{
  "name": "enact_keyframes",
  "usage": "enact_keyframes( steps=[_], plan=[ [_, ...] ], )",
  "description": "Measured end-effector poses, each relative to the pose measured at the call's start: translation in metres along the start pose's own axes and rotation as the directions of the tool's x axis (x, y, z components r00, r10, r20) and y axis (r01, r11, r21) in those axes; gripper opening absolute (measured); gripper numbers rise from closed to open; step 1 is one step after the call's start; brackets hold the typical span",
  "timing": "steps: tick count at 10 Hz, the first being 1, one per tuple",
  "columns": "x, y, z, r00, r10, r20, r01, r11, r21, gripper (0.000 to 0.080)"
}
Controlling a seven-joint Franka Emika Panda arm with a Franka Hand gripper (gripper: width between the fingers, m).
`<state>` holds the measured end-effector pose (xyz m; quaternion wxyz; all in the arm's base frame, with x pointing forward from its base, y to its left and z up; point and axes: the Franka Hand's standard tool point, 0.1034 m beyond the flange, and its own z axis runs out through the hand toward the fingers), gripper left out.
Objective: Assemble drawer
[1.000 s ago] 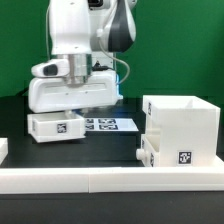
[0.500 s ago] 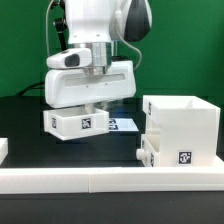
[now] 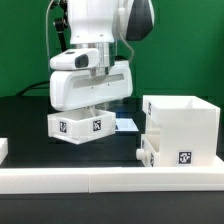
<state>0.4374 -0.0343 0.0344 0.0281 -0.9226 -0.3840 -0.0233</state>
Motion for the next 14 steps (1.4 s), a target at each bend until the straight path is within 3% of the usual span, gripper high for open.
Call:
enact_keyframes(
  steps=[1, 3, 8, 11, 12, 13, 14],
  plan=[
    [0.002, 0.006, 0.001, 0.992, -0.128, 0.021, 0.127, 0.992, 0.025, 0.0041],
    [0.008, 0.013, -0.003, 0.95, -0.311, 0.028, 0.31, 0.951, 0.008, 0.0041],
    [0.008, 0.018, -0.002, 0.8, -0.598, 0.043, 0.597, 0.801, 0.032, 0.0041],
    [0.028, 0.039, -0.009, 0.771, -0.635, 0.048, 0.633, 0.773, 0.04, 0.0041],
    [0.039, 0.047, -0.014, 0.761, -0.646, 0.051, 0.646, 0.763, 0.032, 0.0041],
    [0.043, 0.052, -0.018, 0.753, -0.656, 0.056, 0.656, 0.754, 0.017, 0.0041],
    [0.04, 0.05, -0.015, 0.755, -0.653, 0.056, 0.653, 0.757, 0.023, 0.0041]
  ],
)
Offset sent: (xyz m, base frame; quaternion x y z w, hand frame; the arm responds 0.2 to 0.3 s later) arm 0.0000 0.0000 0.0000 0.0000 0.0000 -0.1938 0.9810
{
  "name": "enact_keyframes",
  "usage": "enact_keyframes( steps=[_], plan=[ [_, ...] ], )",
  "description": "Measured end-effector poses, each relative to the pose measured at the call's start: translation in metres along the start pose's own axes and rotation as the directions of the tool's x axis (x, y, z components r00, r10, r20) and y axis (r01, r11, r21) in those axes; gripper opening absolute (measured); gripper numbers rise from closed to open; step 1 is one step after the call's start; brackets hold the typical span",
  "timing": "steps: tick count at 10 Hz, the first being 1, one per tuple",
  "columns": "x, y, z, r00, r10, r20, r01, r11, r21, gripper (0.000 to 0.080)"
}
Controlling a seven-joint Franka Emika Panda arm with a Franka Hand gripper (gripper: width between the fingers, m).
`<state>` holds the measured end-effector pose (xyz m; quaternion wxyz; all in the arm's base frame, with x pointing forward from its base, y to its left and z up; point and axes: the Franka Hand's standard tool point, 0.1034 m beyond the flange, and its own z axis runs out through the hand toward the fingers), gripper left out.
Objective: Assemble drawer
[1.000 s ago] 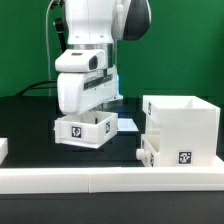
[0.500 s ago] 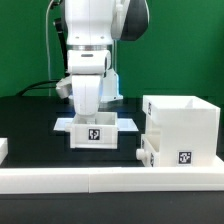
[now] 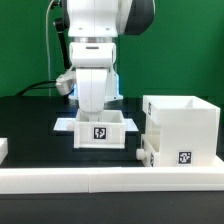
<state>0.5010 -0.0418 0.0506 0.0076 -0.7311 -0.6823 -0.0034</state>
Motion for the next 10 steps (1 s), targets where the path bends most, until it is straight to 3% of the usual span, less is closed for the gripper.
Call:
enact_keyframes(
  steps=[3, 6, 7, 8, 10],
  plan=[
    [0.0, -0.001, 0.001, 1.0, 0.0, 0.0, 0.0, 1.0, 0.002, 0.0041],
    [0.015, 0.022, -0.01, 1.0, -0.025, -0.004, 0.025, 1.0, -0.014, 0.0041],
    [0.018, 0.024, -0.008, 1.0, -0.022, -0.007, 0.022, 1.0, -0.01, 0.0041],
    [0.018, 0.023, -0.005, 1.0, -0.023, -0.007, 0.023, 1.0, 0.018, 0.0041],
    [0.018, 0.023, -0.004, 1.0, -0.021, -0.007, 0.021, 1.0, 0.017, 0.0041]
  ],
)
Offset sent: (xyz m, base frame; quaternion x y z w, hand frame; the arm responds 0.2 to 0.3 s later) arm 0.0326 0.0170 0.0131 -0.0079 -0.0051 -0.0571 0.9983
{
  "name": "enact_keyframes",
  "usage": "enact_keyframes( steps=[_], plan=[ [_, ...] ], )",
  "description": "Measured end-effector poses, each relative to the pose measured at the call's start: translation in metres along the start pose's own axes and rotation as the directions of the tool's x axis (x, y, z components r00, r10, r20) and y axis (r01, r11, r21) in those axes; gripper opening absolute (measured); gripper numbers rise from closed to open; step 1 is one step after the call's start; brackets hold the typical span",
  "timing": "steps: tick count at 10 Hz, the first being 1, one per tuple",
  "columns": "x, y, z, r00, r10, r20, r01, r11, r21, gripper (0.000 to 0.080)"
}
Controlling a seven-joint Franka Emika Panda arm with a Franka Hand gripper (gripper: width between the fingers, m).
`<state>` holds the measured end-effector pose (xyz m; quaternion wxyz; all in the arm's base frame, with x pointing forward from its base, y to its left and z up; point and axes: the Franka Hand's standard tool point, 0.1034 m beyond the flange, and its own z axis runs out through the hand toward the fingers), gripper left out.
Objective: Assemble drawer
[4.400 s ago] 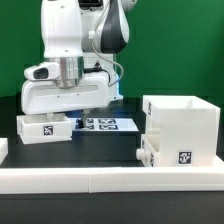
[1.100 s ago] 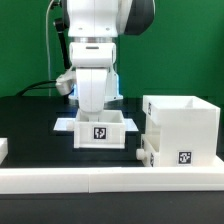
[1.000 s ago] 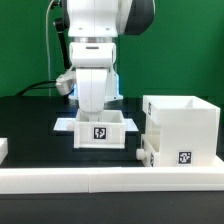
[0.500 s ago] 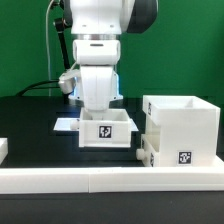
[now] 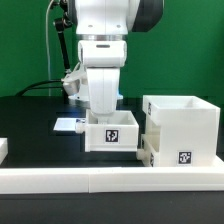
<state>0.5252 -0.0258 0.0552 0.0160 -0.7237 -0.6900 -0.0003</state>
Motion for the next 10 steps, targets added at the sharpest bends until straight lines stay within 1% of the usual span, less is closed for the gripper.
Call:
enact_keyframes(
  steps=[2, 4, 7, 9, 10],
  plan=[
    [0.001, 0.001, -0.001, 1.0, -0.023, -0.001, 0.023, 1.0, -0.005, 0.0041],
    [0.008, 0.006, -0.004, 0.999, -0.033, -0.005, 0.033, 0.999, -0.013, 0.0041],
    [0.014, 0.002, 0.004, 0.999, -0.031, -0.011, 0.031, 1.0, 0.001, 0.0041],
    [0.021, 0.003, 0.003, 1.0, -0.028, -0.014, 0.028, 1.0, -0.001, 0.0041],
    [0.022, 0.005, 0.003, 1.0, -0.018, -0.012, 0.018, 1.0, -0.002, 0.0041]
  ],
)
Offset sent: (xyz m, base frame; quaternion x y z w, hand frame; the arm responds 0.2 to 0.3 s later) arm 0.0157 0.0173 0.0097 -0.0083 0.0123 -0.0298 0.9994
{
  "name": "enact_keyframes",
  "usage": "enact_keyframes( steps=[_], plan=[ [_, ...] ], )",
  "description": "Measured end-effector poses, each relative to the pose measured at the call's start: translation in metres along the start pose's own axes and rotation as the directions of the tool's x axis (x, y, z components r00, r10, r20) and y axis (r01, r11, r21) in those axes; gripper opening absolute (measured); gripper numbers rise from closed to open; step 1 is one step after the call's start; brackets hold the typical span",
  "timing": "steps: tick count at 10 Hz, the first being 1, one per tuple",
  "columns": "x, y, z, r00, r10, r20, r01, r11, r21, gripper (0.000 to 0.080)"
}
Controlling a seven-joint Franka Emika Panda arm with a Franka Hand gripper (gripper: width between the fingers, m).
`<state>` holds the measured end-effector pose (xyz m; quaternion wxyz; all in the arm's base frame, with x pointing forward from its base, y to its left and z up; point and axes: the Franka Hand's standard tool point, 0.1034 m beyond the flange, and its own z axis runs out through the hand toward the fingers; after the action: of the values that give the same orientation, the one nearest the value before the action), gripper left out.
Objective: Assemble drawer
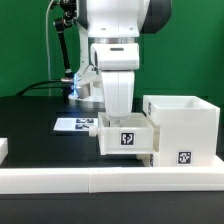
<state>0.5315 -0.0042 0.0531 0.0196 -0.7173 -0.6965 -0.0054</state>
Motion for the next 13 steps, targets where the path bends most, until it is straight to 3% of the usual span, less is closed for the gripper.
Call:
enact_keyframes(
  steps=[13],
  plan=[
    [0.011, 0.006, -0.004, 1.0, 0.001, -0.005, -0.001, 1.0, 0.0, 0.0041]
  ],
)
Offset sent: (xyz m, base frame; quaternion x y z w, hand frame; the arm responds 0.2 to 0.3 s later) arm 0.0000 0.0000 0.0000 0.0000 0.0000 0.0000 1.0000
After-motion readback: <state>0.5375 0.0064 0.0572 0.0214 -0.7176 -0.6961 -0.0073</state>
